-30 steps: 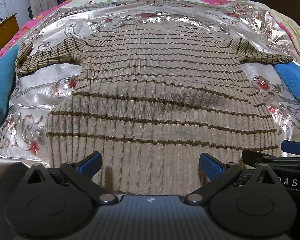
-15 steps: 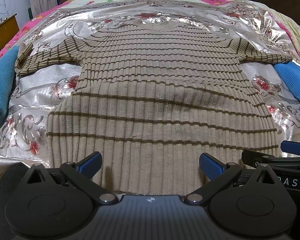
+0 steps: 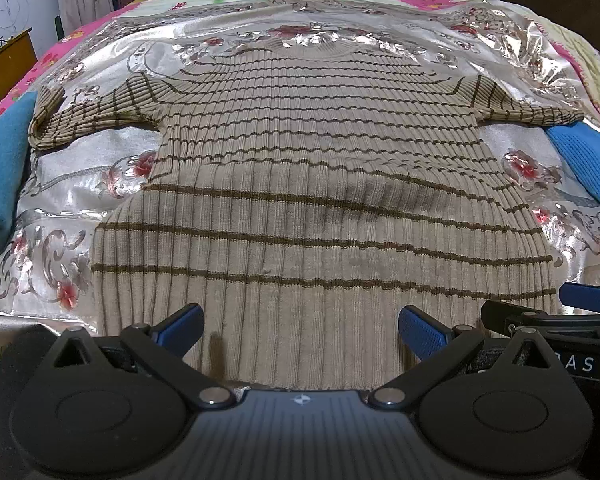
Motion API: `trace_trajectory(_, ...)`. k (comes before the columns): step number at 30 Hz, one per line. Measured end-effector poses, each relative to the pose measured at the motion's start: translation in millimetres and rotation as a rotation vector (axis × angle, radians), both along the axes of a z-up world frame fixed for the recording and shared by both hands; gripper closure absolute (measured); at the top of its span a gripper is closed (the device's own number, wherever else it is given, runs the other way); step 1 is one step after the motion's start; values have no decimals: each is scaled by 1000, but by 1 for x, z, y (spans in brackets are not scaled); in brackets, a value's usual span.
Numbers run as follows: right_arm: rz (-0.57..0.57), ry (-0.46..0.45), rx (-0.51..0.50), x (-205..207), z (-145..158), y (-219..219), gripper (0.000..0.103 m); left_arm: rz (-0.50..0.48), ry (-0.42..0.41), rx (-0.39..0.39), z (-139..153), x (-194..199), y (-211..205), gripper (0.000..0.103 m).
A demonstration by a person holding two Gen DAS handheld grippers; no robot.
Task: Fold small clothes
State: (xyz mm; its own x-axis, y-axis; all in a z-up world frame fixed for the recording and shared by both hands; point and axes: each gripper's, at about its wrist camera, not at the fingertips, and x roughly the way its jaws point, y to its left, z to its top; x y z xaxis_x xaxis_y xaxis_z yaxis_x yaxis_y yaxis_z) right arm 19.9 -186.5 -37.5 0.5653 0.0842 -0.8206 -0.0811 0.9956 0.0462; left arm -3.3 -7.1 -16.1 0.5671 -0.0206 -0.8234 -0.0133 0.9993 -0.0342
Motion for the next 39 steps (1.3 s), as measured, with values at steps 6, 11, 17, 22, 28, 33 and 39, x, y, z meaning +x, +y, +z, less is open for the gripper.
trace_trajectory(6,0,1,0,0,0,0,12,0,0,1,0,0,0,0)
trace_trajectory(11,0,1,1,0,0,0,12,0,0,0,0,0,0,0)
trace_trajectory(17,0,1,4,0,0,0,12,-1,-2,0,-1,-1,0,0)
trace_trajectory(22,-3,-1,13,2,1,-2,12,-7,-8,1,1,0,-1,0)
trace_trajectory(28,-7,-21,28,3,8,-6,12,-20,-35,11,8,3,-3,0)
trace_trajectory(33,-9,-49,39,5,14,-10,12,-36,-63,22,16,6,-6,0)
trace_trajectory(39,-25,-65,64,10,18,-18,13,-59,-86,31,23,14,-12,0)
